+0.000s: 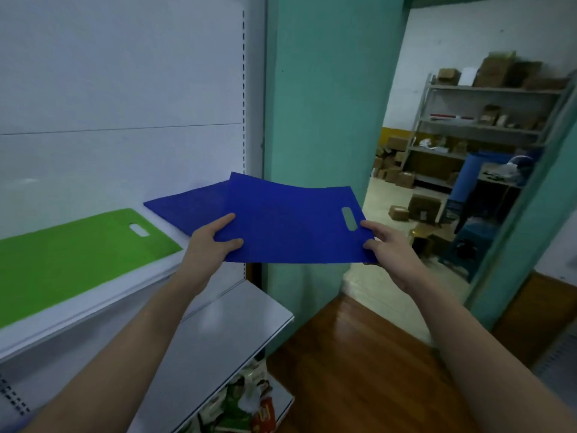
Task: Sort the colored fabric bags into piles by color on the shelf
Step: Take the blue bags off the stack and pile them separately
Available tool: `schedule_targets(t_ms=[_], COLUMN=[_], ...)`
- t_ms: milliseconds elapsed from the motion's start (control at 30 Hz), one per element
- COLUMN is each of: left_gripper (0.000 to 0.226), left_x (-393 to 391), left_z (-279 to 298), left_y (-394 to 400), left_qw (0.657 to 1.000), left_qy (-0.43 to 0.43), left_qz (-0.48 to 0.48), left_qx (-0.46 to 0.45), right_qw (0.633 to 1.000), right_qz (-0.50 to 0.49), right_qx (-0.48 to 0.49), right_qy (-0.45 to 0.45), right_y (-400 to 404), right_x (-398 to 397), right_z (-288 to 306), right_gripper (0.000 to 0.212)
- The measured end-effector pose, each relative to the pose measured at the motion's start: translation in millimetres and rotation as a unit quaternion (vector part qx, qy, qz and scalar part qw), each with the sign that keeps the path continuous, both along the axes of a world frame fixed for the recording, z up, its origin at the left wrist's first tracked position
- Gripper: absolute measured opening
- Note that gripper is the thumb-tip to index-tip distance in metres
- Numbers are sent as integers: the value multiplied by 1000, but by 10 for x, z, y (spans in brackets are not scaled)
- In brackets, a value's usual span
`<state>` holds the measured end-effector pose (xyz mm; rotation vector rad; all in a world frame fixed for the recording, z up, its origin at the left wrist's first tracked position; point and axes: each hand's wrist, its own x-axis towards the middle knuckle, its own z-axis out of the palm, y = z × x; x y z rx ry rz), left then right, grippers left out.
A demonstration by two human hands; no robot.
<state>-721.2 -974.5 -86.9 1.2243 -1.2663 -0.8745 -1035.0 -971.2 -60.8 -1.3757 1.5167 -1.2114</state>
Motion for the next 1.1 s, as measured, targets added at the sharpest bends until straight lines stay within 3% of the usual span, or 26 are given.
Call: schedule_targets(t_ms=[400,567,767,900,1100], left_gripper=[62,62,22,66,67], left_x=[226,207,92,122,139], left_z=[266,334,245,183,184], left_y=[-425,-466,-479,-544,-751], left_qw=[969,917,841,792,767], left_qy=[-64,-167,-329,-395,-434], left_qz=[238,353,390,396,384], left_qx=[33,82,180,246,274], right_qw=[984,967,939,929,925], right_qz=[166,231,287,289,271], right_qx=[-67,-89,-103,-93,-110], right_qy=[20,64,158,212,245], right_y=[-1718,-2205,-2537,-2660,-2898], right_x=[566,878,1144,1176,1196], right_z=[108,187,122,-14,-47], right_gripper=[44,43,41,45,39])
